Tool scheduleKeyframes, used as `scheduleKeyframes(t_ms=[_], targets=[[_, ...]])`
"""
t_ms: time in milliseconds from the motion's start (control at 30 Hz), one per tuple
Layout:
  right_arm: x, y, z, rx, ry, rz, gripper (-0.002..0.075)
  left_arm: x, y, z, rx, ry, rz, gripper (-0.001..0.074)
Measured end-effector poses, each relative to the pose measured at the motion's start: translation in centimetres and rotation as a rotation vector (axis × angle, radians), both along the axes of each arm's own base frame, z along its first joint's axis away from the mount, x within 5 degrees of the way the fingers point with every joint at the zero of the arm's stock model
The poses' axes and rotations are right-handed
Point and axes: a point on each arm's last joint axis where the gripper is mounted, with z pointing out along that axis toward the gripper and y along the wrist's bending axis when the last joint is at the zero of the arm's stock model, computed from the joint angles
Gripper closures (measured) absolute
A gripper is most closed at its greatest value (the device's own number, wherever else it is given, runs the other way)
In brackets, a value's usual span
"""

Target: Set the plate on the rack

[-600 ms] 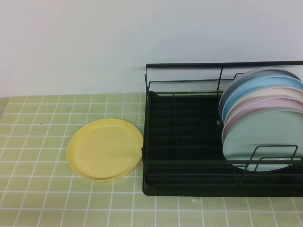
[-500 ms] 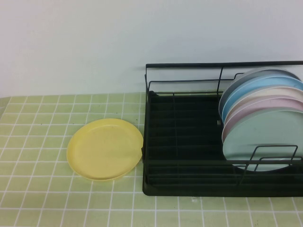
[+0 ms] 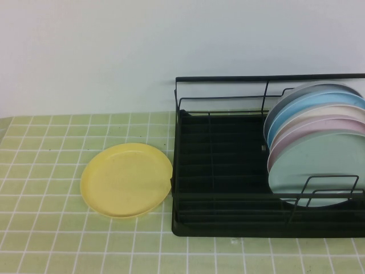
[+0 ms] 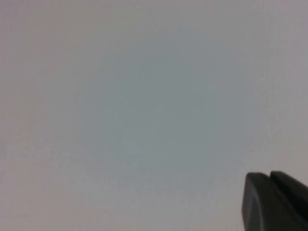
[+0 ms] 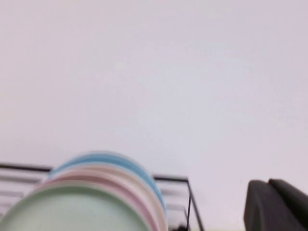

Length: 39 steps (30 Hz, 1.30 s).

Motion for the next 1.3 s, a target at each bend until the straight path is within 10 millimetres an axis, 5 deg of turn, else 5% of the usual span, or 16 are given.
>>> scheduleKeyframes(t_ms=[267, 433, 633, 800, 1067, 1300], targets=[[-0.3, -0.1, 0.9, 0.074, -0.102, 0.02, 0.0715, 0.0, 0.1, 0.3, -0.127, 0.015, -0.085, 0.0735], [-0.8, -0.1, 1.9, 0.061, -0.232, 0.017, 0.0715, -0.5, -0.4, 3.6, -0.05, 0.116, -0.088, 0.0735], [-0.7, -0.1, 2.0, 0.001, -0.192, -0.007, 0.0716, -1.2, -0.6, 6.4, 0.077, 0.24, -0.039, 0.0735], [-1.1, 0.0, 4.5, 0.005, -0.048, 0.001, 0.0716, -1.0, -0.6, 6.0, 0.063, 0.268, -0.048, 0.0735], [-1.7, 0.0, 8.1, -0.149, 0.16, -0.036, 0.0716, 0.5, -0.9, 5.1, -0.086, 0.635, -0.142, 0.0735], [1.2, 0.0, 6.0, -0.128, 0.643, 0.006, 0.0716, 4.2, -1.5, 7.6, -0.082, 1.132, -0.167, 0.0735]])
